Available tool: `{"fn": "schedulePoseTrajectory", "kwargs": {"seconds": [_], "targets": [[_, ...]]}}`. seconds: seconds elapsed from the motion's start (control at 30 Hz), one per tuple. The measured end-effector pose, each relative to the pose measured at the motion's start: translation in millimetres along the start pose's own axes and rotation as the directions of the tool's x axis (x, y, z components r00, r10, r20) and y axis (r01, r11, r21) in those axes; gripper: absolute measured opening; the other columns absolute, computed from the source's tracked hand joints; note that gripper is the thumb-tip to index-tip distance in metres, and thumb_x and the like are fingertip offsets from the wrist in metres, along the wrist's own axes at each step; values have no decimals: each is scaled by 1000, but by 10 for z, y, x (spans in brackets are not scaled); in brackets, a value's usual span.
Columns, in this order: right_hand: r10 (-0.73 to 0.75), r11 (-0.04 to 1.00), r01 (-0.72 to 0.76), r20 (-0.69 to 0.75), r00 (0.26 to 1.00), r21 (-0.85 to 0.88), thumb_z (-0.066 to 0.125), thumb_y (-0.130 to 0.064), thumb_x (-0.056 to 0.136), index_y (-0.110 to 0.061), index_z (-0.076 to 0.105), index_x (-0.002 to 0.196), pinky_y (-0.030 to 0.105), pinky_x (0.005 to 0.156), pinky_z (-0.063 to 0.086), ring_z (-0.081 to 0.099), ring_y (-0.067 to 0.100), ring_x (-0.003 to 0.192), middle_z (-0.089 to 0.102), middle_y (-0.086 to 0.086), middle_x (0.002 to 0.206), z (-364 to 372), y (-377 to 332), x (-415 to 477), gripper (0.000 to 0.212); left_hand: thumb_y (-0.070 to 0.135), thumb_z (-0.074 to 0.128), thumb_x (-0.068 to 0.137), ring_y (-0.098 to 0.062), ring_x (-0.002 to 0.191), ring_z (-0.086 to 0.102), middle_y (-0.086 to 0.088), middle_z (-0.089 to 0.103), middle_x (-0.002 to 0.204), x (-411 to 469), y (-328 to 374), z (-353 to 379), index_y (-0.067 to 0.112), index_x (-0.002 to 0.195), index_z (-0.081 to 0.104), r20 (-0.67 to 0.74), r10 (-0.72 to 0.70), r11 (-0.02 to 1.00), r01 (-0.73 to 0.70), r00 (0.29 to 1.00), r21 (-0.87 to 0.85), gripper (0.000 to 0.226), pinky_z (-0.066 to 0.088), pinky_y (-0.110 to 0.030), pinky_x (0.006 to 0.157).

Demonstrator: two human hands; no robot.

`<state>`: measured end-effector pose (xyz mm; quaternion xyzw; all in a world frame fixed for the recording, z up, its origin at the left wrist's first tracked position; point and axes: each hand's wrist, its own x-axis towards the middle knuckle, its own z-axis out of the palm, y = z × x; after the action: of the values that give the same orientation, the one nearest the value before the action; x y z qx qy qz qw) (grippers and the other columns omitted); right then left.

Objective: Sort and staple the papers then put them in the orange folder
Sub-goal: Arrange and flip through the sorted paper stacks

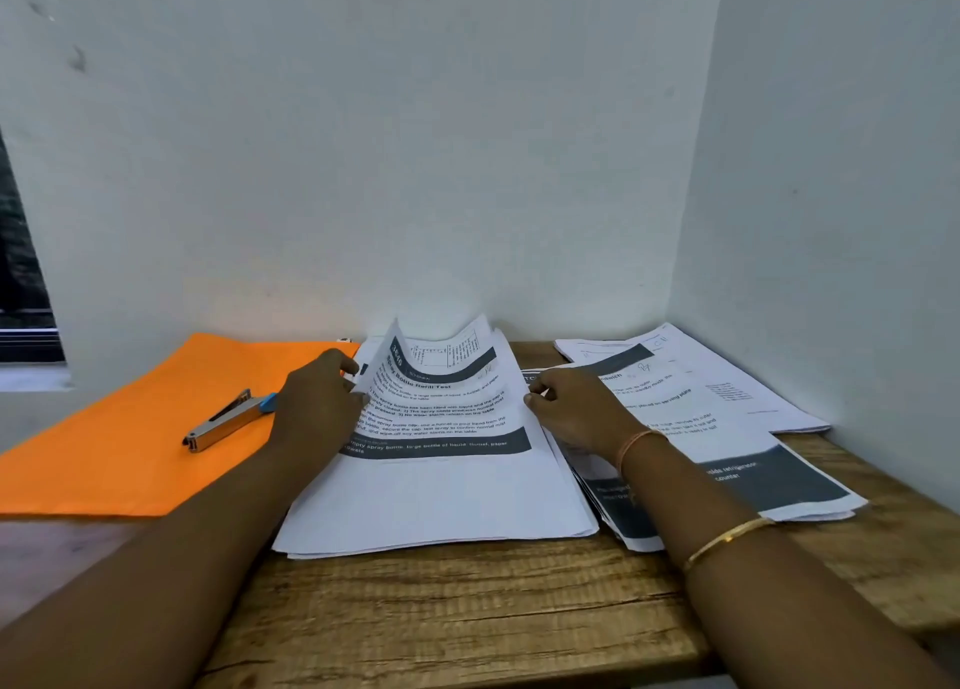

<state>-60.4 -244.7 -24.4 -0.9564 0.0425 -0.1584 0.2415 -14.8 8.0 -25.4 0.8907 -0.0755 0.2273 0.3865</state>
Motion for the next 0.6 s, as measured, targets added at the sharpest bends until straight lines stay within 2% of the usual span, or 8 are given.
{"fn": "schedulePoseTrajectory", "kwargs": {"seconds": [0.13, 0.3, 0.4, 0.47, 0.6], "targets": [[15, 1000, -15, -1, 1000, 3, 51, -29, 91, -27, 53, 81, 36, 84, 42, 52, 18, 83, 51, -12, 73, -4, 19, 21, 11, 11, 62, 88, -27, 92, 59, -15, 65, 108, 21, 12, 0, 4, 111, 60, -45, 10, 1000, -10, 999, -13, 23, 34, -23, 55], [19, 1000, -20, 5, 1000, 16, 51, -27, 92, -24, 56, 88, 32, 84, 44, 55, 18, 88, 56, -5, 85, -35, -20, -14, 7, 14, 59, 91, -17, 77, 49, -11, 66, 96, 44, -19, -3, 7, 91, 62, -116, 31, 999, -34, 993, -26, 8, 31, -26, 60], [38, 998, -38, -4, 999, 41, 51, -26, 93, -25, 56, 87, 30, 79, 43, 55, 18, 87, 58, -4, 85, -66, -20, -16, 8, 16, 56, 93, -21, 80, 49, -13, 64, 97, 57, -18, -19, 5, 95, 61, -172, 82, 996, -84, 982, -6, 13, 34, -30, 65], [56, 995, -54, -13, 998, 84, 51, -27, 93, -25, 56, 88, 27, 73, 40, 56, 18, 84, 60, -3, 82, -84, -11, -15, 7, 18, 54, 94, -22, 80, 51, -13, 65, 97, 65, -2, -39, 5, 98, 60, -211, 91, 993, -104, 973, -53, 15, 35, -31, 66], [65, 986, -55, -62, 996, 156, 50, -25, 92, -19, 60, 106, 26, 75, 40, 59, 20, 92, 63, 1, 97, -96, -16, -21, 18, 21, 52, 96, -20, 82, 55, -7, 65, 99, 47, 45, -69, 6, 103, 58, -292, 125, 977, -168, 948, -128, 18, 38, -29, 68]]}}
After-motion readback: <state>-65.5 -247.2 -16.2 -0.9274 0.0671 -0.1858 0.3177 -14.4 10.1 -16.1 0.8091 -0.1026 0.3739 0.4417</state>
